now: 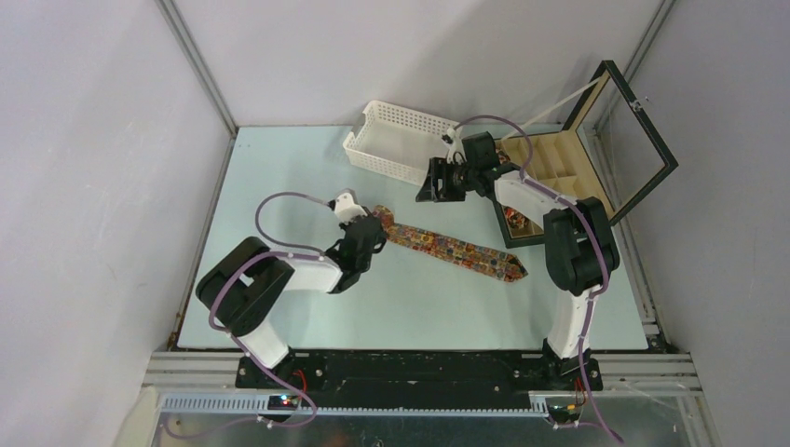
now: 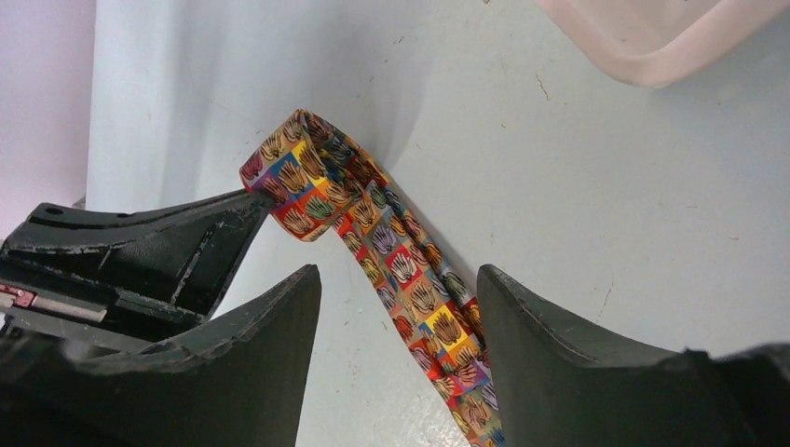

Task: Roll the ties
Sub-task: Roll the tie at the center of the board.

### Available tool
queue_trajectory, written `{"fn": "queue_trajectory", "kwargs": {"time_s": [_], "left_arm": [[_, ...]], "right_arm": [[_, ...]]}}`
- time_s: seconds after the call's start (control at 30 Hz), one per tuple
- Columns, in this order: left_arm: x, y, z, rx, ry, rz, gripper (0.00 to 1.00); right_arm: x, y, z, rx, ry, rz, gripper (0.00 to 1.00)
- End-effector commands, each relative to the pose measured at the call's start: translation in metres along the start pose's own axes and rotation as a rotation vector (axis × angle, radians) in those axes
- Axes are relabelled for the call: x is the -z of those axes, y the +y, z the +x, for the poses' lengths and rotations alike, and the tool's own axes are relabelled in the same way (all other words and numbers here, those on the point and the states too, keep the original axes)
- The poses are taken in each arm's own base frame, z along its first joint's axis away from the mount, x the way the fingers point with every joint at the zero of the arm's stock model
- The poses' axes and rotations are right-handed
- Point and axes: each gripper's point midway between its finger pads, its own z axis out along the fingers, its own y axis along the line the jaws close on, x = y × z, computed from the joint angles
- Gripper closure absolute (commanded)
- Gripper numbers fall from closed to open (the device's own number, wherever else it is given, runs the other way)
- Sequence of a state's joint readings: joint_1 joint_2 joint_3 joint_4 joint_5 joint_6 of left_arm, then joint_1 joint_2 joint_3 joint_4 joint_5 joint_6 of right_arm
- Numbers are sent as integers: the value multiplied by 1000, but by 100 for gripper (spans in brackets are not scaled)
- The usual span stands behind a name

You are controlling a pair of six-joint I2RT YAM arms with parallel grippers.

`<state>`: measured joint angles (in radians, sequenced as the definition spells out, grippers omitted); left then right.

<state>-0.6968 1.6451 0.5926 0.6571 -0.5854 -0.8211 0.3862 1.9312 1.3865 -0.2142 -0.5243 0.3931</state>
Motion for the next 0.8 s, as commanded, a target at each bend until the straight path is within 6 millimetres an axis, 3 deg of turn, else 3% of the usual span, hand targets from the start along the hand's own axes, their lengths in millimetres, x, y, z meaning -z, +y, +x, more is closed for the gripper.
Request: {"fn": "queue_trajectory", "kwargs": {"time_s": [0.0,0.77], "left_arm": [[2,-6,-18,-130,-86,-44,100],[10,-33,21,-546,-101,-28,100]], "right_arm": [[16,22,-23,47,-74,-47,34],[11,20,-20,45,-64,-52,34]]}}
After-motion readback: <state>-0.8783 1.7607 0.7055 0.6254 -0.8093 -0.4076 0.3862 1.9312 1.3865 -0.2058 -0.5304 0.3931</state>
